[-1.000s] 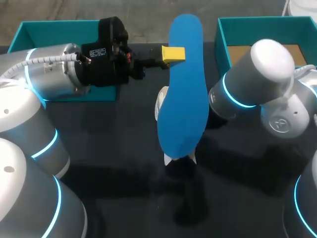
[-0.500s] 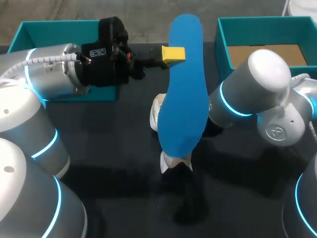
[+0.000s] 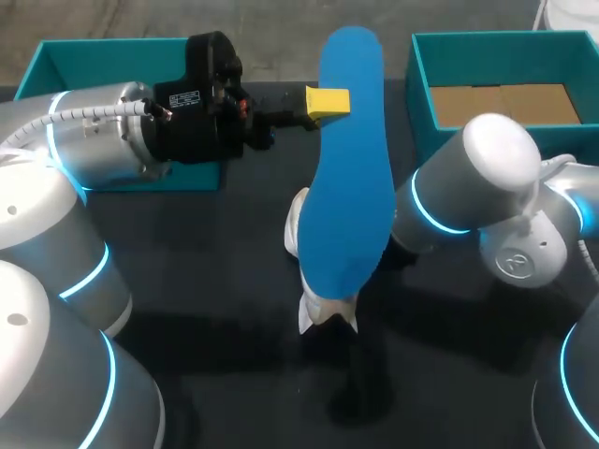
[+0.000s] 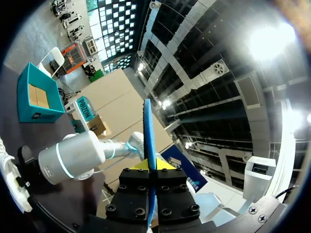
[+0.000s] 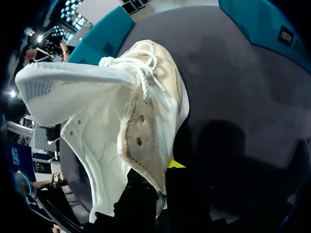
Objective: Take the shoe out of the shoebox, open the shoe tongue, remove and reinsert the insole, then place the shoe into the shoebox
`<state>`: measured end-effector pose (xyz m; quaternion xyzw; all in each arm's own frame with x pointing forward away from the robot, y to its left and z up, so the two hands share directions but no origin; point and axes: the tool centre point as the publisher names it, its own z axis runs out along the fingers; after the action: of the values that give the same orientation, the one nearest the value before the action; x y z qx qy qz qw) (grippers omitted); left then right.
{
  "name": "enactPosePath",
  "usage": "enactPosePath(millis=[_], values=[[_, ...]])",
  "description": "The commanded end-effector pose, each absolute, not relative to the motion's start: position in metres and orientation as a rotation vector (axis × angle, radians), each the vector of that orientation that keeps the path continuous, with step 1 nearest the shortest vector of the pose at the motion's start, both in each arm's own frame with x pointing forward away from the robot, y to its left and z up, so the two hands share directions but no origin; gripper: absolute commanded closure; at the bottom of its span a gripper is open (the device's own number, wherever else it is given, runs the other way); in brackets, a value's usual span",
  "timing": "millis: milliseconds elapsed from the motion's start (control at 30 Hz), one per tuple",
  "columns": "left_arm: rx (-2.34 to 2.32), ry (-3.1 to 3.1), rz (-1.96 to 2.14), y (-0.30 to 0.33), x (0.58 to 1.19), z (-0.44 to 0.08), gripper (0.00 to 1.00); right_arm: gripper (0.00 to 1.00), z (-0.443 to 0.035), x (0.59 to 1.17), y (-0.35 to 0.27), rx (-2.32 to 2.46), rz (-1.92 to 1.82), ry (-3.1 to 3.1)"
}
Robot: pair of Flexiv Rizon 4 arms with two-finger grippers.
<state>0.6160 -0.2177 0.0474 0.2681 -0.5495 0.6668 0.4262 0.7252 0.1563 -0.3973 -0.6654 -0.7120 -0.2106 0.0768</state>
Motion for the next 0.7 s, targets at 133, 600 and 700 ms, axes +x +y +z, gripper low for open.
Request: enactPosePath(millis=[133,600,700], values=[[0.671,-1.371,1.669,-0.219,0.616,0.047,1.0,0.0,-0.395,0.725,0.16,-1.999,-0.634,-2.133],[0.671,-1.371,1.669,-0.219,0.616,0.047,1.0,0.0,-0.336,0.713,0.147,-1.94,-0.758,-2.005],[0.671,-1.371,1.669,-0.219,0.616,0.047,1.0,0.0,-0.318,0.715,0.142,-1.855,-0.877,-1.952]])
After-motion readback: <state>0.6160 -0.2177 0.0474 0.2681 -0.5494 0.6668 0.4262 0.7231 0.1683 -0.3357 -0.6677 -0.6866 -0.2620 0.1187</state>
